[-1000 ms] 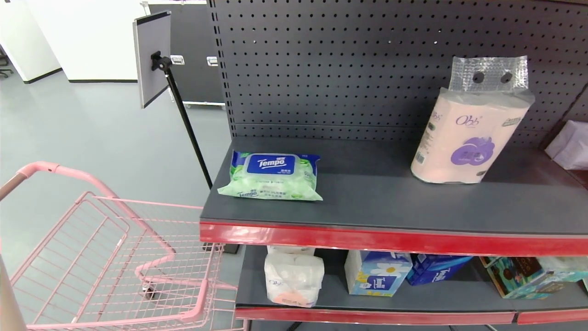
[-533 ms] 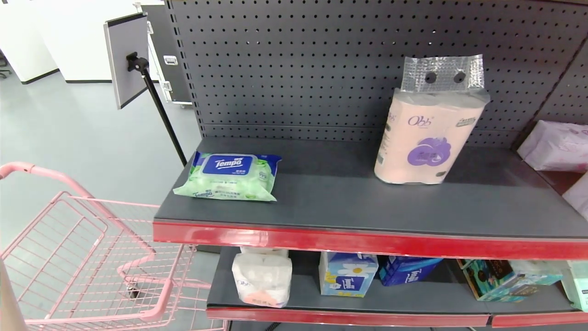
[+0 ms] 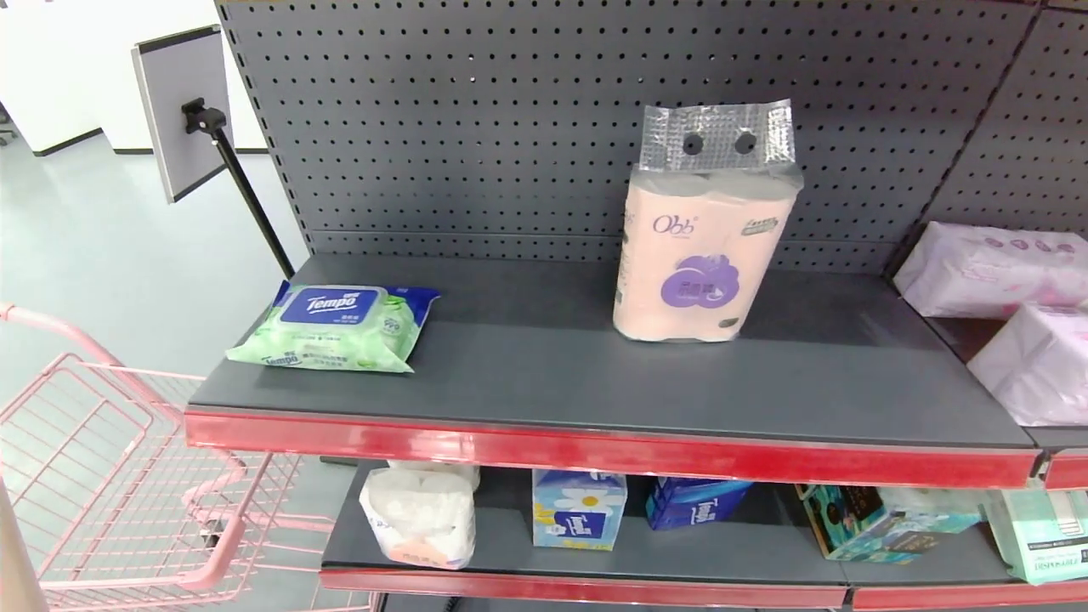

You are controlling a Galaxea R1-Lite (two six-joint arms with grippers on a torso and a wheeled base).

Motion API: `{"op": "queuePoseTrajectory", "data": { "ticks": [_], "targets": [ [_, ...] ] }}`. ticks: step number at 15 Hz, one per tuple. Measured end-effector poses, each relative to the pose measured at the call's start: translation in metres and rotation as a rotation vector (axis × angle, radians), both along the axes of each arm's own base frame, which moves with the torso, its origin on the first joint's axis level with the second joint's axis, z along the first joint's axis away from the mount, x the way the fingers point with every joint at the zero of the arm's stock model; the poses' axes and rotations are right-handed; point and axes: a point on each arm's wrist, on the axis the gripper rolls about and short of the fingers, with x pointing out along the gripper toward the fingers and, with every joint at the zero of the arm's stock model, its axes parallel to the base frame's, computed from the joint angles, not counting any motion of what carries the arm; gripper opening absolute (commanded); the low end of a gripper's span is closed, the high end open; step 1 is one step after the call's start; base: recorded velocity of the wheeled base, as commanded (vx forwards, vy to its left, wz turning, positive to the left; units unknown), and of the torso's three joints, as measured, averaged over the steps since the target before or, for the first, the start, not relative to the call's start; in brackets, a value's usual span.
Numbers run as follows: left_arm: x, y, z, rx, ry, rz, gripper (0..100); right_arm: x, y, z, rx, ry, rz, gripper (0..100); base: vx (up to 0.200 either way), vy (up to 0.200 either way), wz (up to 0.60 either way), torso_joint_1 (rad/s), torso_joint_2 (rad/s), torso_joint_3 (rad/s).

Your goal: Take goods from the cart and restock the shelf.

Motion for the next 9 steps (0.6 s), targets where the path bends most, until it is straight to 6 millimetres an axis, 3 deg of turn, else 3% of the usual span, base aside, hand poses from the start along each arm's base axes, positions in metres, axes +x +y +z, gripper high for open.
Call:
{"op": "queuePoseTrajectory", "data": {
  "ticks": [1, 8, 9],
  "targets": [
    [0.0001, 0.0000, 0.0000, 0.000, 0.000, 0.000, 0, 0.0000, 0.0000, 0.0000, 0.000, 0.000, 0.000, 100, 0.000, -0.200, 0.00, 0.002, 0.00, -0.002],
    [-0.0001, 0.0001, 0.0009, 0.017, -0.003, 0.001, 0, 0.0000, 0.0000, 0.0001, 0.000, -0.001, 0.000, 100, 0.000, 0.000, 0.00, 0.000, 0.00, 0.000],
    [0.0000, 0.0000, 0.0009, 0.017, -0.002, 0.001, 0, 0.0000, 0.0000, 0.0000, 0.000, 0.000, 0.000, 100, 0.200, 0.000, 0.00, 0.002, 0.01, 0.002]
  ]
}}
